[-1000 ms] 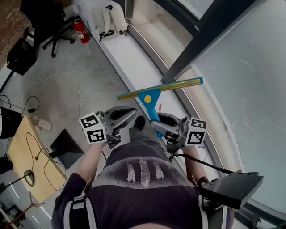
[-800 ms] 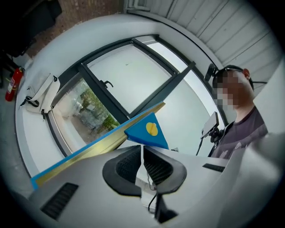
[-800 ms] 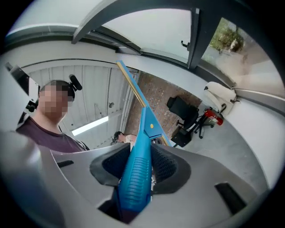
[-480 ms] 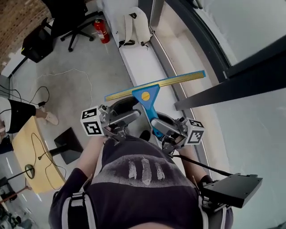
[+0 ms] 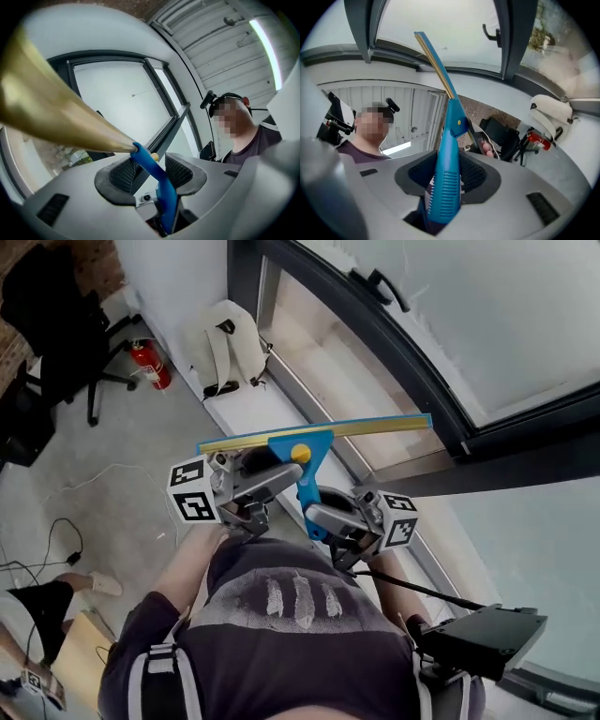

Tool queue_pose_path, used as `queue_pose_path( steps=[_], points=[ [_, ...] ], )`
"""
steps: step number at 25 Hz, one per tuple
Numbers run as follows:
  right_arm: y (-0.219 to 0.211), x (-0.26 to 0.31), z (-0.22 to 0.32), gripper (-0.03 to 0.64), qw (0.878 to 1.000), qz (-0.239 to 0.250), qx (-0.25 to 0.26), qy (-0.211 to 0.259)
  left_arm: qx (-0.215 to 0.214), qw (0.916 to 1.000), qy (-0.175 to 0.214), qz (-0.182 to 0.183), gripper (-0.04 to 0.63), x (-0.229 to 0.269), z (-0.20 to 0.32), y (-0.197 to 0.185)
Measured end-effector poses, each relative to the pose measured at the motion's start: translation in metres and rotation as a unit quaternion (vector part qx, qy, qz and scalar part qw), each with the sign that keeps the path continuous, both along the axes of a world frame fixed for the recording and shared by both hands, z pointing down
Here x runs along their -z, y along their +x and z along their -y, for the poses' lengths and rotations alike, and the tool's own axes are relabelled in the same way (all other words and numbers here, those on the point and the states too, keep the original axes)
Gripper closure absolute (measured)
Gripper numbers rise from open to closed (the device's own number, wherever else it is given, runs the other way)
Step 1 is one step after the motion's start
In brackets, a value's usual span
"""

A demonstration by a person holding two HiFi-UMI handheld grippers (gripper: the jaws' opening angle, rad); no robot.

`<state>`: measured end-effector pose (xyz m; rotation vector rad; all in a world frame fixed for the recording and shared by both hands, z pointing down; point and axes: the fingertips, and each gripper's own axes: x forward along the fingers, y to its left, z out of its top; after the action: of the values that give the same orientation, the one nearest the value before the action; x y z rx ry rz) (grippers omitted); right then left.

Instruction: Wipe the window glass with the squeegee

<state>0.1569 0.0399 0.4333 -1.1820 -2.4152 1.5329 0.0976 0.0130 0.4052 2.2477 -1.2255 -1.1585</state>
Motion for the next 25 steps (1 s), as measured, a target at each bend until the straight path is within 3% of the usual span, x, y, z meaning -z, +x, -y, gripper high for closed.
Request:
queue_pose_path(
  steps=[2, 5, 8, 13, 20, 25],
  points=[
    [-0.031, 0.001, 0.004, 0.474, 0.998, -0.006, -0.032, 0.06, -0.035, 0.9992, -0.002, 0.02, 0.411, 0.011, 0.013, -0.023],
    [-0.062, 0.0, 0.007, 0.472, 0.983, -0.021, -0.082, 0.165, -0.058, 0.9971, 0.002, 0.049, 0.433, 0.028, 0.028, -0.04],
    [-0.064, 0.005, 0.018, 0.472, 0.97, -0.025, -0.121, 0.21, -0.065, 0.9959, 0.022, 0.059, 0.439, 0.045, 0.039, -0.042],
    [-0.059, 0.027, 0.068, 0.479, 0.947, 0.002, -0.212, 0.241, -0.107, 0.9895, 0.043, 0.087, 0.44, 0.072, 0.09, -0.029],
    [-0.048, 0.092, 0.137, 0.482, 0.924, 0.068, -0.272, 0.261, -0.1, 0.9796, 0.114, 0.131, 0.436, 0.142, 0.149, -0.008],
    [-0.062, 0.135, 0.199, 0.482, 0.909, 0.09, -0.316, 0.258, -0.13, 0.9602, 0.138, 0.205, 0.391, 0.172, 0.198, -0.002]
  ],
)
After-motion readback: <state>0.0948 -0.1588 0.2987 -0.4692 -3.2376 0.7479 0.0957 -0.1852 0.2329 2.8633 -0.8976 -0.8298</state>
